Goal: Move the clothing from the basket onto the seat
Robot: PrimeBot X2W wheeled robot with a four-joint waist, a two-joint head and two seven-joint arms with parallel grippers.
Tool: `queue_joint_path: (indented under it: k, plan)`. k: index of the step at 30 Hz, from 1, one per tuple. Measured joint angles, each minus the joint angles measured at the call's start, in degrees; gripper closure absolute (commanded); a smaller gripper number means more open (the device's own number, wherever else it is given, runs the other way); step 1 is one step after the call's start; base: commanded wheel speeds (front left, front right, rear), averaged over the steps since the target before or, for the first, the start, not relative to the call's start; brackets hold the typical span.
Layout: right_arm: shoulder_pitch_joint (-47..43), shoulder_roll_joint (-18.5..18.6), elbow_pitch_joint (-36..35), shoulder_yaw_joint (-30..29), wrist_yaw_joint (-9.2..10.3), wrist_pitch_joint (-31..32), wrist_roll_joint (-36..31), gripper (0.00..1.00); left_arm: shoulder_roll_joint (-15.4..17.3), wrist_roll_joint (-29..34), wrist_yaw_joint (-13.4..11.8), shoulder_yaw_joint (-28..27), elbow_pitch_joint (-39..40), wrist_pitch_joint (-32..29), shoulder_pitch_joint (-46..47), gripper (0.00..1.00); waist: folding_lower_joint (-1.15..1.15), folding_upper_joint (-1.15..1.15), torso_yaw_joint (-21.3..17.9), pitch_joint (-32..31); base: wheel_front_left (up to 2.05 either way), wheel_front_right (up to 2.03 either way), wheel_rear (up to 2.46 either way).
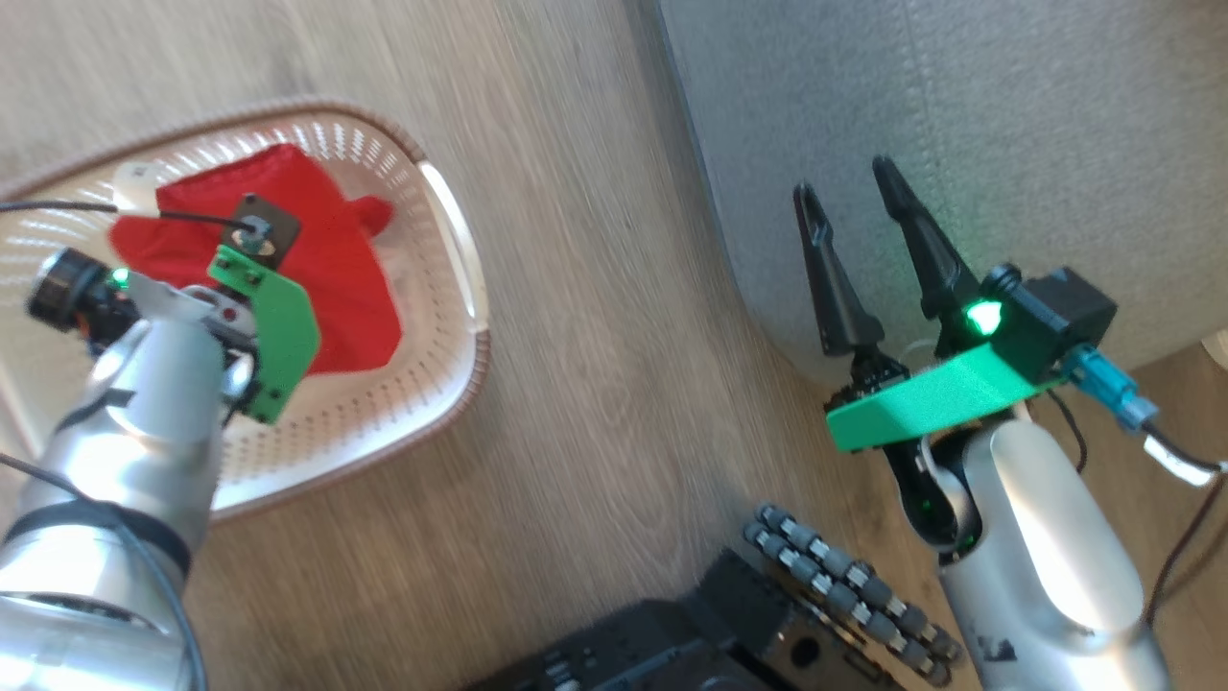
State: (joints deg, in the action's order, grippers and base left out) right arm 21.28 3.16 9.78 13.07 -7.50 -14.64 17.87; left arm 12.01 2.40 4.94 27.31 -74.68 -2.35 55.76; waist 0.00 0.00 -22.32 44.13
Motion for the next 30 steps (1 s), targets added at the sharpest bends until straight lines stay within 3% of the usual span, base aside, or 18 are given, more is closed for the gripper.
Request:
queue_joint_path:
  k: [11, 16, 30]
  plan:
    - [-3.01, 0.0, 2.12, -2.34, 0.0, 0.0, -3.57, 0.0, -5.35, -6.89, 0.68, -3.92, 0.13, 13.3, -4.29, 1.0, 0.0, 0.0, 4.79, -12.52, 0.0, 0.0, 0.0]
    - [-5.54, 0.0, 2.93, -3.49, 0.0, 0.0, -4.46, 0.0, -6.77, -10.14, 1.49, -5.65, 2.59, 16.22, -5.97, 1.0, 0.0, 0.0, 6.9, -17.62, 0.0, 0.0, 0.0]
    - [-9.99, 0.01, 3.68, -4.68, 0.0, 0.01, -5.81, 0.0, -7.33, -15.68, 2.01, -12.62, 30.14, 16.55, -17.05, 1.0, 0.0, 0.0, 10.89, -28.07, 0.0, 0.0, 0.0]
